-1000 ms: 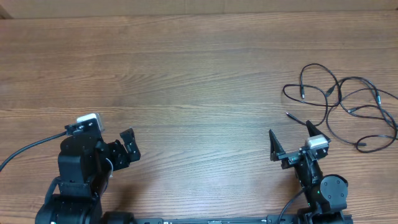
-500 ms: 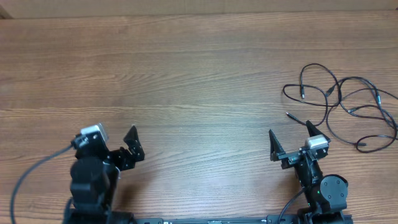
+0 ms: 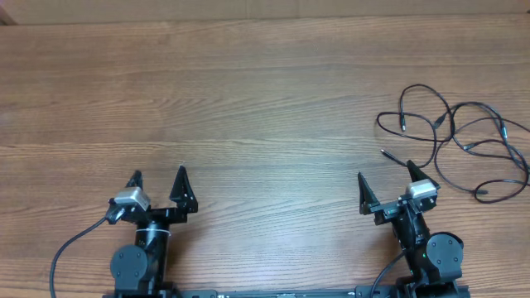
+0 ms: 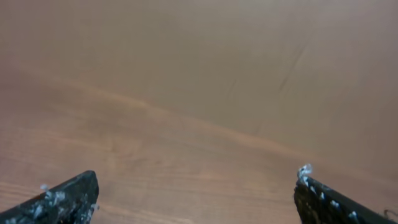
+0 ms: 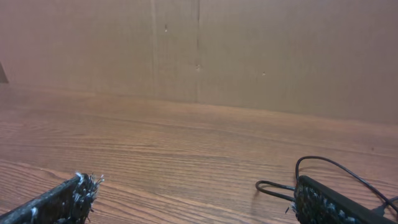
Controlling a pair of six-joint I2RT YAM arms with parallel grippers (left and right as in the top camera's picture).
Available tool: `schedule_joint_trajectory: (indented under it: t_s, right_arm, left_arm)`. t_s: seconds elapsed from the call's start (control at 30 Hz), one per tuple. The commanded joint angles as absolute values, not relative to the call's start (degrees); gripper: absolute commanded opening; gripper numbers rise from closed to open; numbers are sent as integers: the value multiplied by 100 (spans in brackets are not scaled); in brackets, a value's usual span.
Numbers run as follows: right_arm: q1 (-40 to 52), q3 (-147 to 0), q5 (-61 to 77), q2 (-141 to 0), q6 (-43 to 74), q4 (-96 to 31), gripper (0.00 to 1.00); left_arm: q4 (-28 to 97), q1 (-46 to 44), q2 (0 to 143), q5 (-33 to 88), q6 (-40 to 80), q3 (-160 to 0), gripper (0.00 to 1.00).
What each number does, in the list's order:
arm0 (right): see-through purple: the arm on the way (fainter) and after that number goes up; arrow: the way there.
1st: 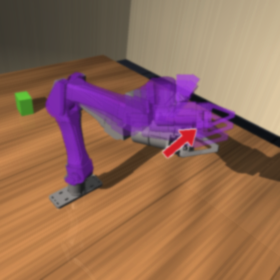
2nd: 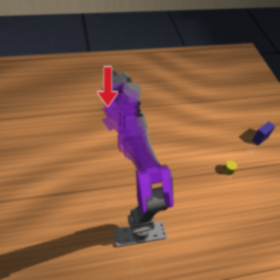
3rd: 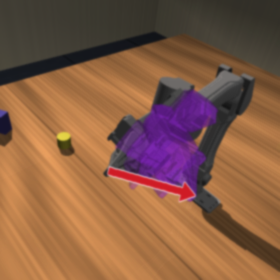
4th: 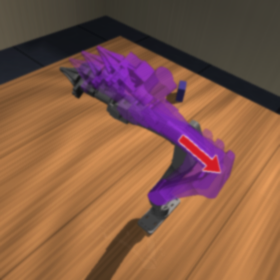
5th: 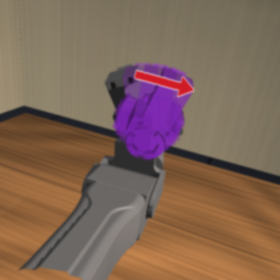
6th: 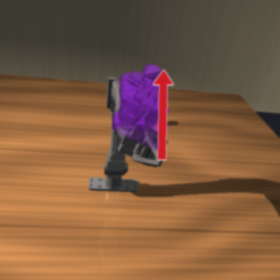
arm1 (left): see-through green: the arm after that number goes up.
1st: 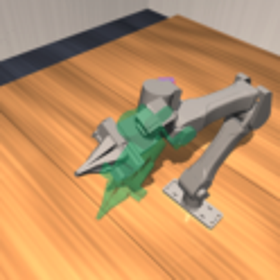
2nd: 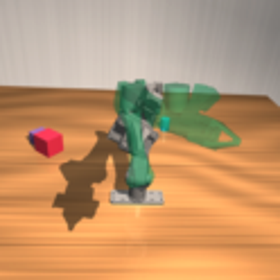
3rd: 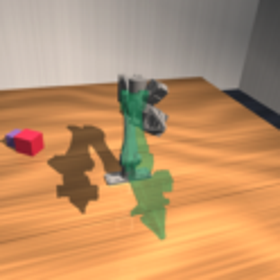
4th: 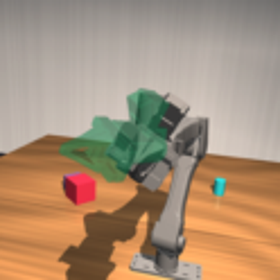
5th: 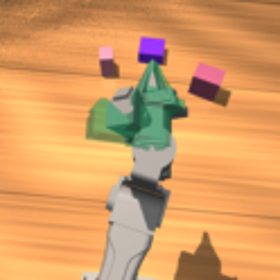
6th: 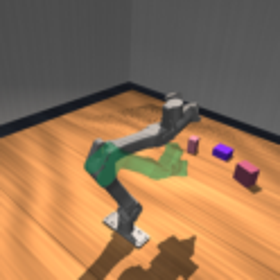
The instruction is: Untangle cables
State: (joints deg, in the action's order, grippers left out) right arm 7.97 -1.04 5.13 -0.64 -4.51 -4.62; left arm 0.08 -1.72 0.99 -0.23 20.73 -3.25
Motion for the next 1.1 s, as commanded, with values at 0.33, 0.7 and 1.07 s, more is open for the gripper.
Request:
schedule_joint_trajectory:
  t_s: [0.33,0.7,1.07]
  right_arm:
    - [825,-47,523,-16,-458,-440,100]
    - [825,-45,523,-16,-458,-443,100]
    - [825,-45,523,-16,-458,-443,100]
  left_arm:
    - [-117,-104,19,502,423,-25,100]
    - [410,-113,19,580,128,-25,100]
    - [403,-115,19,548,294,-25,100]
